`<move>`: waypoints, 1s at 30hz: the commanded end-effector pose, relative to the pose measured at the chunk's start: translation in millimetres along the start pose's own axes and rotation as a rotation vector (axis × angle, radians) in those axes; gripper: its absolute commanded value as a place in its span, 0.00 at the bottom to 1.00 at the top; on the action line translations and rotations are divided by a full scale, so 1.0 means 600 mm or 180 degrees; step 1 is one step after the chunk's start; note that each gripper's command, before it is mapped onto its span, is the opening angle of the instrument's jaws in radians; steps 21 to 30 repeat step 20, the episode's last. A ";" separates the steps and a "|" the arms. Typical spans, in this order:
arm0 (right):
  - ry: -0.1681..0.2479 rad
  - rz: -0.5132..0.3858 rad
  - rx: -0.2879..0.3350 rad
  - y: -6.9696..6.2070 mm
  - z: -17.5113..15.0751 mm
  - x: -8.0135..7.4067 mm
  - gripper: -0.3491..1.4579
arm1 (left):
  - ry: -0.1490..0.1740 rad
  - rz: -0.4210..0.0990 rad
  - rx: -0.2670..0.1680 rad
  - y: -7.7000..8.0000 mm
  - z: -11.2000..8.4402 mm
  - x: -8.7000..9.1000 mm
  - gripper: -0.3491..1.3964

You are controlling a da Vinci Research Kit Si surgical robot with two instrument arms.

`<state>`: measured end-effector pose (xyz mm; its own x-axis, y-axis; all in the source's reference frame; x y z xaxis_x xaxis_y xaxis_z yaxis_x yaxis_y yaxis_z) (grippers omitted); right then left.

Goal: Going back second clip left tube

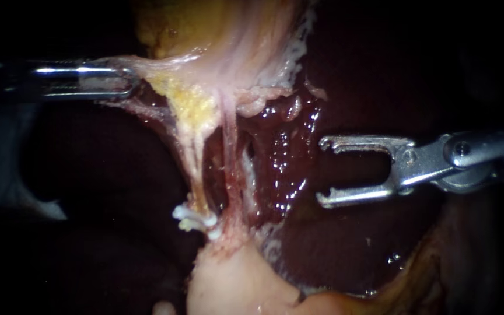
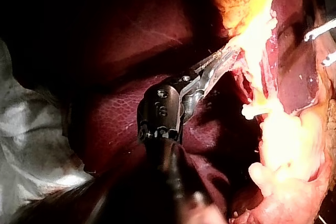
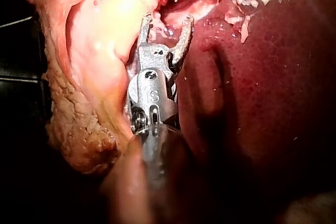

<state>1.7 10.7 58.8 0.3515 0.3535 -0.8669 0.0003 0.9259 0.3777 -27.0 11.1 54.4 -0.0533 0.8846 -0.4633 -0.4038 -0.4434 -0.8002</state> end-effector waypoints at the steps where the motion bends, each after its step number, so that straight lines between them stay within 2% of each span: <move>1: 0.0000 0.0000 -0.0001 0.0000 0.0001 -0.0001 0.47 | -0.0011 0.0004 0.0015 0.0000 0.0006 -0.0003 0.00; 5: 0.0000 0.0000 -0.0001 -0.0001 0.0001 -0.0001 0.47 | -0.0024 0.0024 0.0022 -0.0005 0.0032 -0.0019 0.00; 11: 0.0000 0.0000 -0.0001 -0.0002 0.0001 0.0000 0.47 | -0.0058 0.0054 0.0028 -0.0015 0.0053 -0.0040 0.00; 30: 0.0007 0.0000 0.0025 -0.0005 0.0003 0.0002 0.47 | -0.0068 0.0054 0.0010 -0.0018 0.0045 -0.0036 0.00</move>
